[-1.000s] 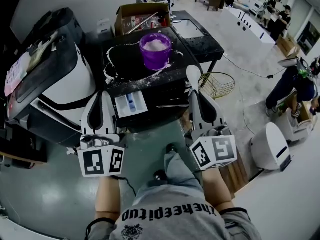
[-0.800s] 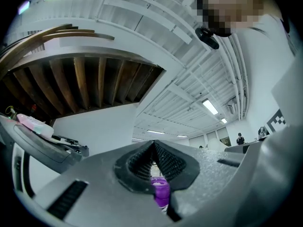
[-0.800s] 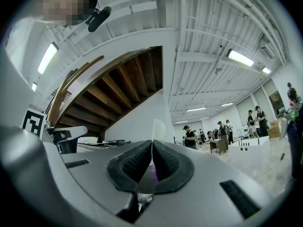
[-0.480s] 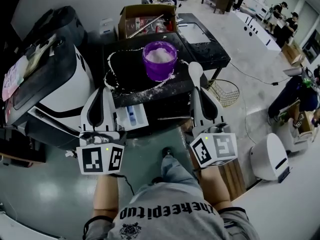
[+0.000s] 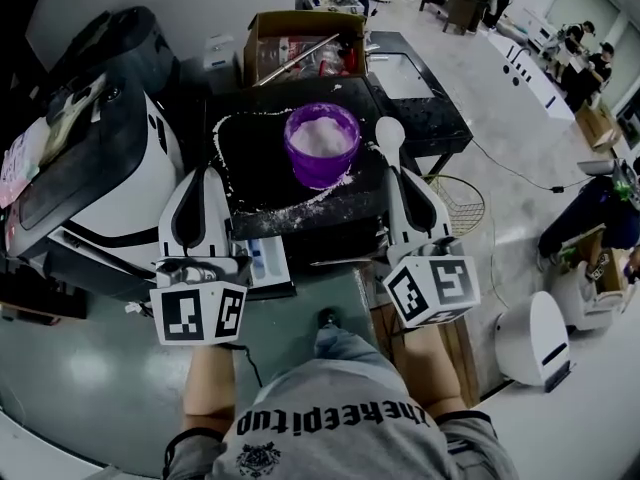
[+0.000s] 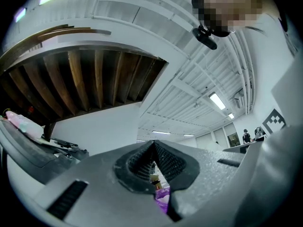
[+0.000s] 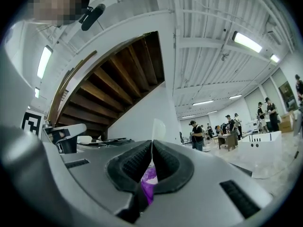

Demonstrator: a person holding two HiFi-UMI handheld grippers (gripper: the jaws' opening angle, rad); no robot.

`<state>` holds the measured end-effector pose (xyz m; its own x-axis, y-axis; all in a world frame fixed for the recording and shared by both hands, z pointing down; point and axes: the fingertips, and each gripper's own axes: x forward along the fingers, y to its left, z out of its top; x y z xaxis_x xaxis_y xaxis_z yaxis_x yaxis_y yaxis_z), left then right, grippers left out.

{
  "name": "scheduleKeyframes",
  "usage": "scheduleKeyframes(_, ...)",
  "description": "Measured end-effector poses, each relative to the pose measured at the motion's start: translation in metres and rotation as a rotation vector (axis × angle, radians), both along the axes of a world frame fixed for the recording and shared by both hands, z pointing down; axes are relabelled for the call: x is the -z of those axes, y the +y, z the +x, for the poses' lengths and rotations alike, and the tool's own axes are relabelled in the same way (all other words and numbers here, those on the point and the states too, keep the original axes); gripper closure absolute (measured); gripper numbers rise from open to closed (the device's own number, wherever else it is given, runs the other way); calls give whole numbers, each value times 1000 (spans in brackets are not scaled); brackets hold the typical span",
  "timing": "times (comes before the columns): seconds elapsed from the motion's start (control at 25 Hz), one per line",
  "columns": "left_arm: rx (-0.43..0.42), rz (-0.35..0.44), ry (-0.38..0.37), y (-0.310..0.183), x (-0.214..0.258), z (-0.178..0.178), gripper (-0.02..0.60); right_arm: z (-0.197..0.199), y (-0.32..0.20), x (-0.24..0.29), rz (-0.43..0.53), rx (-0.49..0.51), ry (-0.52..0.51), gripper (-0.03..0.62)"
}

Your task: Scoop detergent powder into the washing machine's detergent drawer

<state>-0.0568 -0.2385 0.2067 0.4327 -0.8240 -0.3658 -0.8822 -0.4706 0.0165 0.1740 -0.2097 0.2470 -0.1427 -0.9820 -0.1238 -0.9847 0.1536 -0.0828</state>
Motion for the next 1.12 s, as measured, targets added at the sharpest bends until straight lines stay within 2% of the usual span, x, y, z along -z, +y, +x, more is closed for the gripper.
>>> scheduleKeyframes(0.2, 37, -6, 0, -26, -1, 8, 578, 7, -42, -7, -73, 66, 14, 586)
scheduleKeyframes(0.44, 77, -13, -16, -52, -7, 16, 577, 14, -91, -28, -207, 160, 37, 586)
scheduleKeyframes(0.72, 94, -35, -38, -76, -18, 30, 577, 18, -142, -65, -407, 264, 90, 586)
scheduleKeyframes(1.12, 126, -66, -65, -104, -35, 46, 577, 10, -197, -103, -597, 443, 120, 586)
